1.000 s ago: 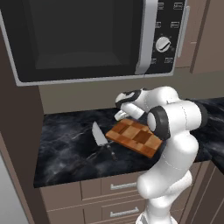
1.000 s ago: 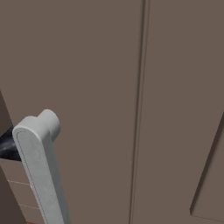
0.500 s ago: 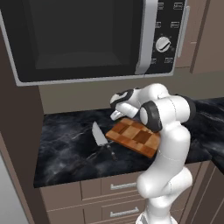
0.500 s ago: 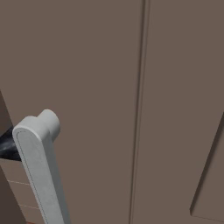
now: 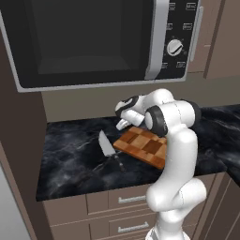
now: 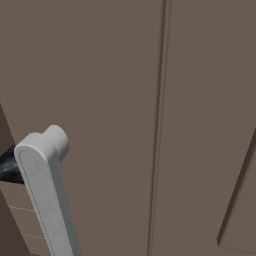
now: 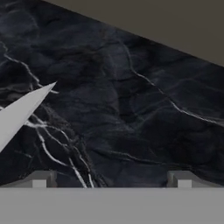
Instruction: Move the cutting board and knife to the sink. Then move spray from the cabinet to the counter.
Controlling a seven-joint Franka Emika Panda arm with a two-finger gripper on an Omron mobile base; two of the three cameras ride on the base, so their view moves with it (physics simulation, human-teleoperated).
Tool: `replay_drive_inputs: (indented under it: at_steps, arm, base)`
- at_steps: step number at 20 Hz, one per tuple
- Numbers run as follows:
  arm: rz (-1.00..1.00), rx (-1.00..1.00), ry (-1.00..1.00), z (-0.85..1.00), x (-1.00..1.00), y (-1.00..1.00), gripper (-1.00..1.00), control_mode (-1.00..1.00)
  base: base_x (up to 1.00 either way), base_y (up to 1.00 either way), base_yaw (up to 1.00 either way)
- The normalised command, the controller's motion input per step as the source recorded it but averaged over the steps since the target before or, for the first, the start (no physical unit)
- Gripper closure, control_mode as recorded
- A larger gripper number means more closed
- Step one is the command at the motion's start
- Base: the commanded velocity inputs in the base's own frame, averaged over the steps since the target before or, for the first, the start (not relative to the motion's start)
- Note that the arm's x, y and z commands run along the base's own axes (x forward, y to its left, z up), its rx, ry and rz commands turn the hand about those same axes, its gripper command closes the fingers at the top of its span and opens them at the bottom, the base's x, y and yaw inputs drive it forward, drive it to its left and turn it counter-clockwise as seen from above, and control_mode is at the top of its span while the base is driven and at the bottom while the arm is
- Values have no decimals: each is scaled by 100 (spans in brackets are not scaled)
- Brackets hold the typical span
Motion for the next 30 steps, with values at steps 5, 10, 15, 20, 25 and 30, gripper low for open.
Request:
replay_drive_inputs:
  at_steps: [5, 10, 15, 20, 25, 30]
  arm:
    - [7, -4, 0, -31, 18, 4, -100, -100]
    - [4, -4, 0, -25, 16, 6, -100, -100]
    - [1, -2, 0, -22, 4, 4, -100, -100]
    - [0, -1, 0, -23, 0, 2, -100, -100]
    - [0, -4, 0, -27, -13, -1, -100, -100]
    - [0, -6, 0, -37, -41, -17, -100, -100]
  base:
    - [0, 0, 0]
    - [0, 0, 0]
    - [0, 0, 0]
    - [0, 0, 0]
    - [0, 0, 0]
    - [0, 0, 0]
